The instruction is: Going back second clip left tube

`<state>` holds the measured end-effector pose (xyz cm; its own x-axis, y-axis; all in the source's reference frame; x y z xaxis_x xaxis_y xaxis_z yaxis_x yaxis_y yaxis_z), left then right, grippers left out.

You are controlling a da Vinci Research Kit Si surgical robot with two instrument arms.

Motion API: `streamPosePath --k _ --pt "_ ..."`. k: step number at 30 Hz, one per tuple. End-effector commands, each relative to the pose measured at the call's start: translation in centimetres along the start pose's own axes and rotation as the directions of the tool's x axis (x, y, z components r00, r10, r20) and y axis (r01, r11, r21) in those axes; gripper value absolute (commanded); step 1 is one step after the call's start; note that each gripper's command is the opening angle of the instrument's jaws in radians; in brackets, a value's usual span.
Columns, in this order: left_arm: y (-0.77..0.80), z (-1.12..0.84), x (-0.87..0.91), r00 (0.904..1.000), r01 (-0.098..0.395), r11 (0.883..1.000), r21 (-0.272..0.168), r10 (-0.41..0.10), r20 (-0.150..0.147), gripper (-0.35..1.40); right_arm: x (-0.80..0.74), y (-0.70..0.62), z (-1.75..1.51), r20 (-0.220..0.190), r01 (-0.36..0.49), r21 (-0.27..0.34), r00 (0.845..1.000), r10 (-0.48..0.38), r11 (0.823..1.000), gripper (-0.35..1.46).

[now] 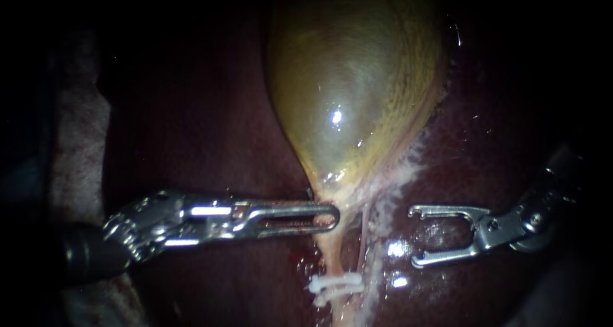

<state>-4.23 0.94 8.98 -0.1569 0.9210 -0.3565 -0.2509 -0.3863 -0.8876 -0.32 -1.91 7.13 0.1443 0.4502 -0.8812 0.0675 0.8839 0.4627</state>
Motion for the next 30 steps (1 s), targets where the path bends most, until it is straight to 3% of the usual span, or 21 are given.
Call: streamPosePath --k 1,16,30 --pt "-0.02 0.00 -0.01 1.0000 -0.002 1.000 0.001 0.002 -0.001 -0.35 0.00 0.00 0.00 0.000 -0.001 -0.001 1.000 0.001 1.000 0.52" --pt "-0.32 0.25 -0.21 0.9997 -0.023 1.000 0.012 0.023 -0.010 -0.35 -0.01 0.00 0.02 0.000 -0.002 -0.002 1.000 0.002 1.000 0.52" --pt "-0.41 0.48 -0.13 0.9996 -0.022 1.000 0.022 0.022 -0.017 -0.35 -0.01 0.00 0.03 0.000 -0.002 -0.003 1.000 0.002 1.000 0.52"
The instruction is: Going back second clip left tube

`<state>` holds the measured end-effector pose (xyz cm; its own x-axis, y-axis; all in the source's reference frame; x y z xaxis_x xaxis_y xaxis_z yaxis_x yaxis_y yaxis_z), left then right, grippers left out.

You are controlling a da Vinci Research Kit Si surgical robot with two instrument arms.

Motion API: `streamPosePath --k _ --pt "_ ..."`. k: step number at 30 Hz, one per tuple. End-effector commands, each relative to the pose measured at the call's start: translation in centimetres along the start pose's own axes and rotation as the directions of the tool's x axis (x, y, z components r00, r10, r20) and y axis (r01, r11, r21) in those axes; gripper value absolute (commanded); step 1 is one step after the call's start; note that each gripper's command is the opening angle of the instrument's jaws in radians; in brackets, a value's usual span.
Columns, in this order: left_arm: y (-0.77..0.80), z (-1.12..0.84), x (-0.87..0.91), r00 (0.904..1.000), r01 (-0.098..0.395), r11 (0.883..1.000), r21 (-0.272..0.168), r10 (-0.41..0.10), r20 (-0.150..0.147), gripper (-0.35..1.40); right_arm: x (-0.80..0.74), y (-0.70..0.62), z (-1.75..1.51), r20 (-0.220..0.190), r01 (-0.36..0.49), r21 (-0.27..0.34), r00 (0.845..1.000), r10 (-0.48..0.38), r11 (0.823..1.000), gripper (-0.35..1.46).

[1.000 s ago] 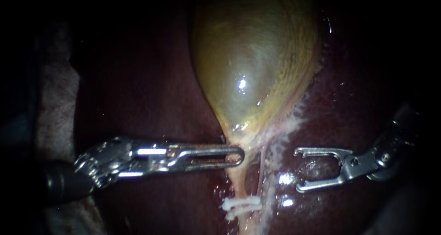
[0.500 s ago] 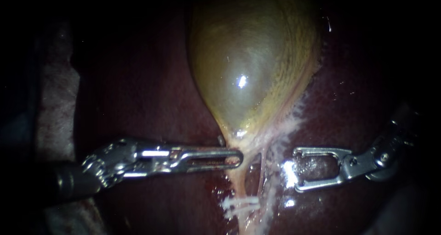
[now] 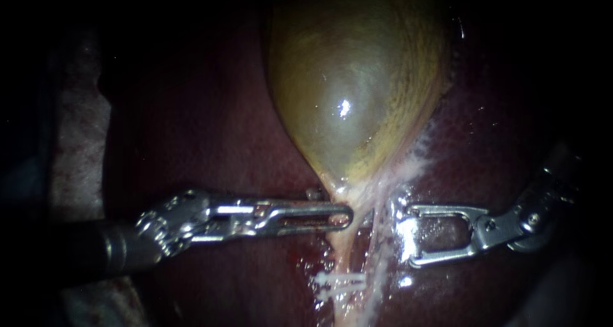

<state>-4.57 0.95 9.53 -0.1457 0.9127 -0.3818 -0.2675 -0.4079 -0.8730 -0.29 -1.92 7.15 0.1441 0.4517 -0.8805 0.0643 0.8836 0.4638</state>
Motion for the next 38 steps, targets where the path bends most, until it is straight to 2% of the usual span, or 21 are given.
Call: streamPosePath --k 1,9,38 --pt "-0.01 0.02 0.00 1.0000 0.001 1.000 0.002 -0.001 0.000 -0.35 0.00 0.00 0.00 0.000 0.000 0.000 1.000 0.000 1.000 0.52" --pt "-0.01 0.11 0.00 1.0000 0.000 1.000 0.007 0.000 -0.004 -0.35 0.00 0.00 0.00 0.000 0.000 0.000 1.000 0.000 1.000 0.52" --pt "-0.05 0.19 -0.08 1.0000 0.006 1.000 0.006 -0.006 -0.005 -0.35 -0.02 0.01 0.02 0.000 0.000 -0.001 1.000 0.000 1.000 0.52"
